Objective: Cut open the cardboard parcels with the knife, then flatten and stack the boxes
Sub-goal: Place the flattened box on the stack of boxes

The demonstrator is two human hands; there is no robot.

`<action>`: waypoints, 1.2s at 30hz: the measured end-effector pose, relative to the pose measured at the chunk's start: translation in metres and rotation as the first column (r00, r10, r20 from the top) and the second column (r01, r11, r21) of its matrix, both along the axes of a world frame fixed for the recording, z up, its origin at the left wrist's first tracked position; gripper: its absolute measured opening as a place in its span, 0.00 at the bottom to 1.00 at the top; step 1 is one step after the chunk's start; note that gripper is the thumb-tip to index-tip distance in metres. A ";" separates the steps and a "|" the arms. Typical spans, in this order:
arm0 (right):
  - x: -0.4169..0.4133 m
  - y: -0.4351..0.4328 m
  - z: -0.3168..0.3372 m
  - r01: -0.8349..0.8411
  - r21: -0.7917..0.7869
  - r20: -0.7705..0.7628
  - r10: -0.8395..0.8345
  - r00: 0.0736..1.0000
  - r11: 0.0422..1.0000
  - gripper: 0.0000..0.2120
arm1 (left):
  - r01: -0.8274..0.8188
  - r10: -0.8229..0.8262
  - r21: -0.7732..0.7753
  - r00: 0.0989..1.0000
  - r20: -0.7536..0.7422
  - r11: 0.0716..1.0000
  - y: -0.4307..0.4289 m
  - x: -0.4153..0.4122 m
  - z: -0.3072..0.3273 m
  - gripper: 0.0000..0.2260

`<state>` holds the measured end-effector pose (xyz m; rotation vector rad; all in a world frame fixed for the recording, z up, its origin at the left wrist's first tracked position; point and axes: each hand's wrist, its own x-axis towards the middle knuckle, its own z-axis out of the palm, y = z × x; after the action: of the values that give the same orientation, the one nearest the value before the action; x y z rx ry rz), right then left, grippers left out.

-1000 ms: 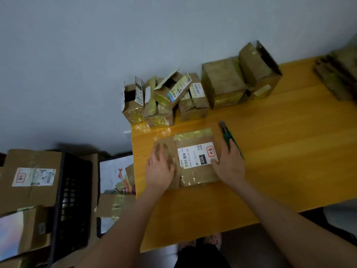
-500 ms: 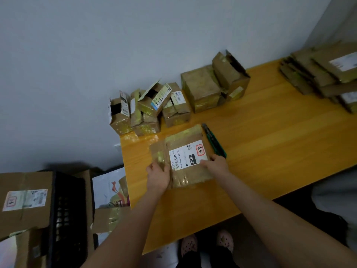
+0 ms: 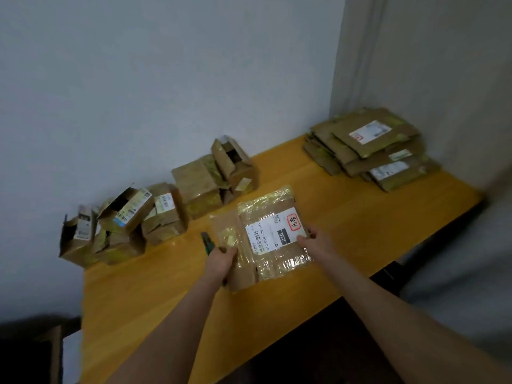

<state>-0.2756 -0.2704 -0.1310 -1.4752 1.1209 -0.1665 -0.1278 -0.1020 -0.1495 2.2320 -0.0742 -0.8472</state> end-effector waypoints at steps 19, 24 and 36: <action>-0.067 -0.324 0.057 0.150 -0.325 -0.018 -0.164 0.986 0.934 0.17 | 0.077 -0.106 -0.314 0.991 -0.077 0.946 -0.349 -0.056 0.056 0.19; -0.014 -0.417 0.063 0.126 -0.376 -0.028 -0.147 0.989 0.918 0.20 | -0.046 -0.057 -0.463 0.977 -0.207 0.885 -0.427 -0.002 0.056 0.24; 0.094 -0.504 0.037 -0.644 -0.642 -0.571 0.301 0.764 0.417 0.45 | -0.348 0.277 -0.540 0.937 -0.212 0.766 -0.558 0.090 0.043 0.23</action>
<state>-0.1819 -0.7749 -0.0944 -2.7520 0.8500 0.0341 -0.0379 -0.6596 -0.1066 1.5618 0.0935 -0.6593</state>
